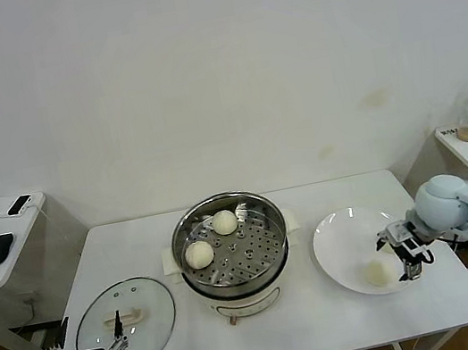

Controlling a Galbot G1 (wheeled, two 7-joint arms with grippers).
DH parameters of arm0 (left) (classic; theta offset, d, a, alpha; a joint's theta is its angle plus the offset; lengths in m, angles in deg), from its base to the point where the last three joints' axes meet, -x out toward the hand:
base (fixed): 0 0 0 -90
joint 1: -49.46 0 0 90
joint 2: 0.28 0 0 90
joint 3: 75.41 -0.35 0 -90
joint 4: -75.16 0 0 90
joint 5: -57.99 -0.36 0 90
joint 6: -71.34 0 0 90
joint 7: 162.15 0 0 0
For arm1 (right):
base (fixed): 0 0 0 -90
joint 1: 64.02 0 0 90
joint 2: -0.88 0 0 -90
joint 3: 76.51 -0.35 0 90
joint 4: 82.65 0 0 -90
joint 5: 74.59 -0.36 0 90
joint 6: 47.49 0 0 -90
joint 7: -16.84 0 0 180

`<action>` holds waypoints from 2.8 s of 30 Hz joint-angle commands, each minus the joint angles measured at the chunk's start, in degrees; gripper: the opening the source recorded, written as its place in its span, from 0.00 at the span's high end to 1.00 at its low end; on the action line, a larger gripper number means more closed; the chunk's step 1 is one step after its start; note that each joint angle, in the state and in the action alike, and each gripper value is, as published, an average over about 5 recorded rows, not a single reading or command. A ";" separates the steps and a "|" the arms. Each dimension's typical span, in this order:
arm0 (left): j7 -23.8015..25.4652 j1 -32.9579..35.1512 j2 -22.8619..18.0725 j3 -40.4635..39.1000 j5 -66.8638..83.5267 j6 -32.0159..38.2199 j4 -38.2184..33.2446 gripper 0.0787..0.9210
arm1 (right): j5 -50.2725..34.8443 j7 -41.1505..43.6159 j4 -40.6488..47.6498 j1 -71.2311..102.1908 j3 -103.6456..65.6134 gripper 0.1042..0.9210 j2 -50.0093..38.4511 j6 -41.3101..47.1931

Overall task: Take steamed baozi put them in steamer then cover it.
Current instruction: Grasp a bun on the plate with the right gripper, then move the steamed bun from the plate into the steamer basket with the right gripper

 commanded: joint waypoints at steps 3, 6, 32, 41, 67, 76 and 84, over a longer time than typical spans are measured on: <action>0.06 -0.03 0.02 0.06 -0.09 -0.01 0.01 0.12 | 1.99 -0.36 3.65 3.59 -2.32 0.12 2.43 -0.19; 0.07 -0.21 0.03 0.06 -0.09 -0.01 0.19 0.12 | 2.40 -0.59 4.21 3.64 -2.28 0.13 3.10 -0.07; -0.05 -0.11 -0.25 0.12 -0.20 0.02 -0.20 0.12 | 1.30 1.05 5.22 1.95 -2.26 0.41 4.05 0.87; -0.04 -0.01 -0.12 -0.10 -0.20 0.04 -0.81 0.12 | -2.38 3.23 3.84 -5.33 -2.94 0.42 2.07 0.52; -0.02 -0.06 -0.11 0.53 0.11 -0.09 -1.22 0.12 | -16.90 3.46 7.92 -43.68 15.16 0.42 22.62 2.19; -0.08 0.34 -1.13 1.58 0.06 -0.06 -1.31 0.12 | -18.08 1.32 8.55 -41.88 19.10 0.42 33.96 1.27; -0.07 1.01 -2.17 2.44 -0.04 -0.06 -2.49 0.12 | -15.41 0.63 7.88 -36.82 22.05 0.42 38.42 -3.19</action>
